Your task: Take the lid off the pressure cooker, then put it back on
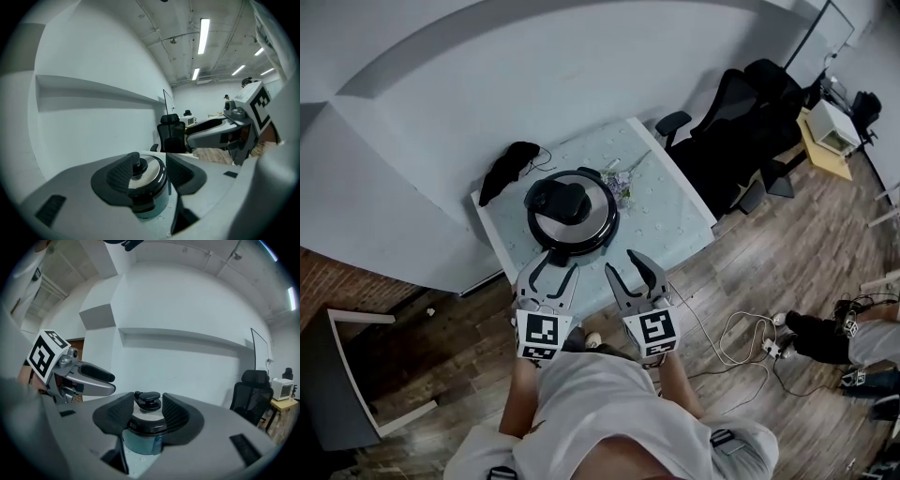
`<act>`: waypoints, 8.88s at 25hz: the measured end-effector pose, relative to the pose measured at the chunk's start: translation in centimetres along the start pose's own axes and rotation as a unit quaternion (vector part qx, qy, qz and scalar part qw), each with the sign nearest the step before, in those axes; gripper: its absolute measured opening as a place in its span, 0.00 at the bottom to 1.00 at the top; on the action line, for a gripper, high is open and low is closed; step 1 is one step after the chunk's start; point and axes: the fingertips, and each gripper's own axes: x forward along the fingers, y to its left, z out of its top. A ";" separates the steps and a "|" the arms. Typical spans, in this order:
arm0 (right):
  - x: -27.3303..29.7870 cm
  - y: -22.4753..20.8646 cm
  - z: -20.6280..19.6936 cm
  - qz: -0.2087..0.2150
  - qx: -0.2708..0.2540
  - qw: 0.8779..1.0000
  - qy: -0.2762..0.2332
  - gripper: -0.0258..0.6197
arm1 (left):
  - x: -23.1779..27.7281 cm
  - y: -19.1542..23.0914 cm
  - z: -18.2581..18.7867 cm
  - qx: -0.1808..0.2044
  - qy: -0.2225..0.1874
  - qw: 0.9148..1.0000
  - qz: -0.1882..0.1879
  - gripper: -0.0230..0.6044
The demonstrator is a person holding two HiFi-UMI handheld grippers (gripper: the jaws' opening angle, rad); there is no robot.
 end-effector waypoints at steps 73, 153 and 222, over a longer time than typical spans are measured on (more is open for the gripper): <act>19.6 -9.3 -3.3 0.234 -0.039 0.968 0.082 0.35 | 20.1 5.7 -7.2 -0.147 0.246 0.958 -0.029 0.48; 14.7 -11.0 -1.4 0.050 -0.040 0.995 0.081 0.34 | 18.3 3.6 -2.1 0.004 0.196 0.952 -0.237 0.47; 3.9 -35.4 -19.9 -0.077 0.079 0.975 0.194 0.32 | 41.0 -23.0 -6.9 0.044 0.221 0.926 -0.302 0.47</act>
